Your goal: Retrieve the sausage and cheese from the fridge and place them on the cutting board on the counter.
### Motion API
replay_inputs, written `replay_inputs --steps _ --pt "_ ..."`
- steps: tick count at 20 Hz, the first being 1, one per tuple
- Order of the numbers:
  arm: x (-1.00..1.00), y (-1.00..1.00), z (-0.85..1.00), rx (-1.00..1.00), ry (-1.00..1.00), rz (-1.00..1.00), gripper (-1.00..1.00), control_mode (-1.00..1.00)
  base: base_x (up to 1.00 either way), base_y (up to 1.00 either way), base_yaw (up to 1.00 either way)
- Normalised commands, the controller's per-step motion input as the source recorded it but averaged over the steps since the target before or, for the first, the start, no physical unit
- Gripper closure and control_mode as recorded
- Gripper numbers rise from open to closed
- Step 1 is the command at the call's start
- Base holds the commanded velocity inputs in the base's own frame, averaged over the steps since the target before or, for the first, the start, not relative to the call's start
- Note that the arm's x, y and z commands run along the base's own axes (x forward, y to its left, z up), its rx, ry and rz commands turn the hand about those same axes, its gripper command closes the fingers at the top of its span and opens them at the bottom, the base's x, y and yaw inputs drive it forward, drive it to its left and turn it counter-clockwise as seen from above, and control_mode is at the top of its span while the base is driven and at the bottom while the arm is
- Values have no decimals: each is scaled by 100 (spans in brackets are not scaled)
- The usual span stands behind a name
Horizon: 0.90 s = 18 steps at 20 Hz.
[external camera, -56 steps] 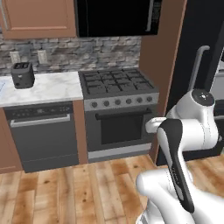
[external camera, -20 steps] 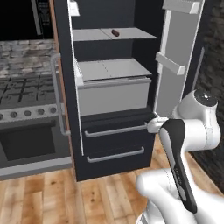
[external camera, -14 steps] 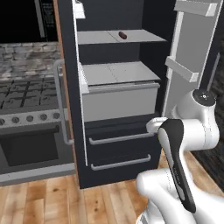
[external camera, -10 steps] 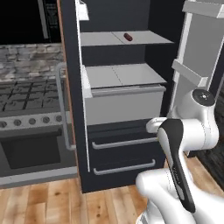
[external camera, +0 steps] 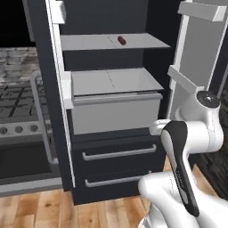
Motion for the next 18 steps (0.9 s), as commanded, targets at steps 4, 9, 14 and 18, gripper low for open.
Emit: replay_inputs --steps 4,9,14,18 --pt "0 0 0 0 0 0 -100 100 61 -16 4" --pt "0 0 0 0 0 0 -100 100 68 -4 2" --pt "0 0 0 0 0 0 -100 100 66 -6 0" --pt "0 0 0 0 0 0 -100 100 56 0 0"
